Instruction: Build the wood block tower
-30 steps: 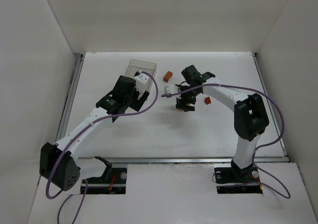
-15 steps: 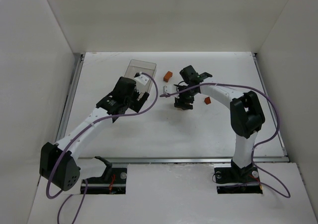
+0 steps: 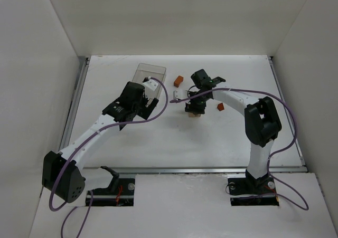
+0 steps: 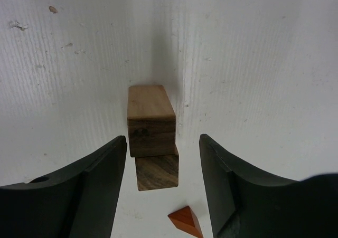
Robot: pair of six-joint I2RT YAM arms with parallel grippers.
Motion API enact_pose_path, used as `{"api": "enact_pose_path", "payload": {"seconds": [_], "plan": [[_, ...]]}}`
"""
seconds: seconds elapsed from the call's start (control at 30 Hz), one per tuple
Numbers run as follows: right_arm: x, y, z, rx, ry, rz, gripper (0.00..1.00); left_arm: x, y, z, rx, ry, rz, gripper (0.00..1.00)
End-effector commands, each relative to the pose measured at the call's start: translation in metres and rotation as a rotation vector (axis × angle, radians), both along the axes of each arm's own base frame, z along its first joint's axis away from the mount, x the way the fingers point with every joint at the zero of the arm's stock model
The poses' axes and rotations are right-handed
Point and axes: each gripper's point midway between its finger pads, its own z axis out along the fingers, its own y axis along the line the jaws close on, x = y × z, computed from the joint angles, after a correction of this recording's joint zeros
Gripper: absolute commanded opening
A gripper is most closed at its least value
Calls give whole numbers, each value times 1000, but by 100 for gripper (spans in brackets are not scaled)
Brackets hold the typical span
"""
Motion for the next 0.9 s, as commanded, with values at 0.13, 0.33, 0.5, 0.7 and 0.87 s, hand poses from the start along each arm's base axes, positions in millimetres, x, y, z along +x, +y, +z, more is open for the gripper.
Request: {"api": "enact_pose_path", "payload": {"seconds": [0.13,0.33,0.5,0.7,0.87], "plan": [[17,12,17,40,-67,17,62,-1,2,3,2,-20,5,99],[15,11,14,36,-59,17,59,-1,2,3,2,-20,5,99],[15,11,18,40,-67,17,55,1,1,2,2,-20,5,99],[14,10,21,40,-67,17,58,1,1,2,2,-20,5,99],[13,12,26,53,-72,21,71,1,1,2,2,-20,5,99]]}}
